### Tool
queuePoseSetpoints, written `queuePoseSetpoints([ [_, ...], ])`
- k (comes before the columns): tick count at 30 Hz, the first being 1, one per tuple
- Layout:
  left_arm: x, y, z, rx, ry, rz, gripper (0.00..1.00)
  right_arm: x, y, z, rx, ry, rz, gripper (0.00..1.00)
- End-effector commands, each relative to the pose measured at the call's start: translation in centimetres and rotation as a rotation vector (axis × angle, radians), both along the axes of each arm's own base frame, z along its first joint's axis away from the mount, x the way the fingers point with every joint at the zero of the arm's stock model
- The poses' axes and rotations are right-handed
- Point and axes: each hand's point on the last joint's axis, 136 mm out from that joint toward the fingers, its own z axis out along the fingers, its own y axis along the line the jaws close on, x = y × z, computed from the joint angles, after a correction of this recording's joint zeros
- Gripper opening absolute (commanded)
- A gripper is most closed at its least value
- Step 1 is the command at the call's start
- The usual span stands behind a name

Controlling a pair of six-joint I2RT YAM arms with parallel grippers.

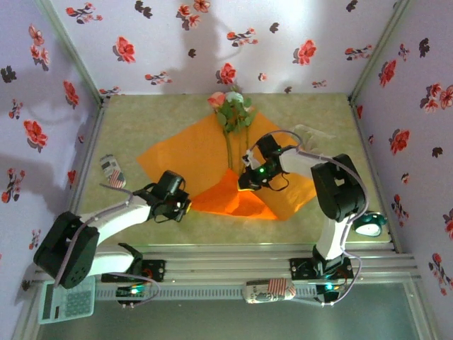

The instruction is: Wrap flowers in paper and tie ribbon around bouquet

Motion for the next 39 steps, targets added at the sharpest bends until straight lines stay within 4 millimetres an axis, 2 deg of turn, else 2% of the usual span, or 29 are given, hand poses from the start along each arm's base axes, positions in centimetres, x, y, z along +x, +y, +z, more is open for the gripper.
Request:
queuePoseSetpoints([
  [1, -0.9, 0.5, -0.2, 0.014, 0.014, 0.009, 0.00, 1.6, -3.5, 1.3, -0.175, 0.002, -0.265, 0.41],
  [3, -1.0, 0.4, 0.0, 0.001, 0.014, 0.015, 0.00, 1.0, -5.2, 2.4, -0.241, 0.056, -0.449, 0.47],
  [4, -1.0, 0.3, 0.1, -0.004, 0.013, 0.015, 0.00, 0.2, -6.1, 2.9, -0.276, 0.094, -0.536, 0.48],
  [7, -1.0, -0.2, 0.3, -0.023, 0.011, 0.005, 0.00, -2.6, -7.8, 5.9, -0.311, 0.108, -0.792, 0.54],
  [8, -1.0, -0.3, 0.3, -0.025, 0.014, 0.001, 0.00, -3.6, -7.9, 6.8, -0.290, 0.101, -0.869, 0.57],
  [10, -1.1, -0.4, 0.3, -0.034, 0.015, -0.006, 0.00, -5.6, -7.6, 7.0, -0.228, 0.163, -0.986, 0.57],
  [12, -1.3, -0.5, 0.2, -0.038, 0.017, -0.013, 0.00, -7.1, -6.2, 6.2, -0.142, 0.265, -1.073, 0.56],
  [15, -1.4, -0.6, 0.1, -0.046, 0.016, -0.020, 0.00, -7.9, -3.9, 6.2, -0.047, 0.317, -1.138, 0.57],
  [24, -1.0, -1.4, 0.7, -0.076, -0.001, -0.032, 0.00, -8.1, 3.8, 3.4, 0.093, 0.450, -1.143, 0.58],
  [30, -1.0, -1.7, 0.6, -0.088, 0.000, -0.039, 0.00, -9.8, 6.7, 2.0, 0.125, 0.515, -1.190, 0.58],
  [36, -0.8, -2.3, 0.9, -0.104, -0.004, -0.057, 0.00, -9.5, 8.6, 1.0, 0.164, 0.509, -1.223, 0.57],
  [39, -0.8, -2.4, 1.2, -0.104, -0.005, -0.066, 0.00, -8.7, 9.7, 0.0, 0.196, 0.507, -1.243, 0.52],
])
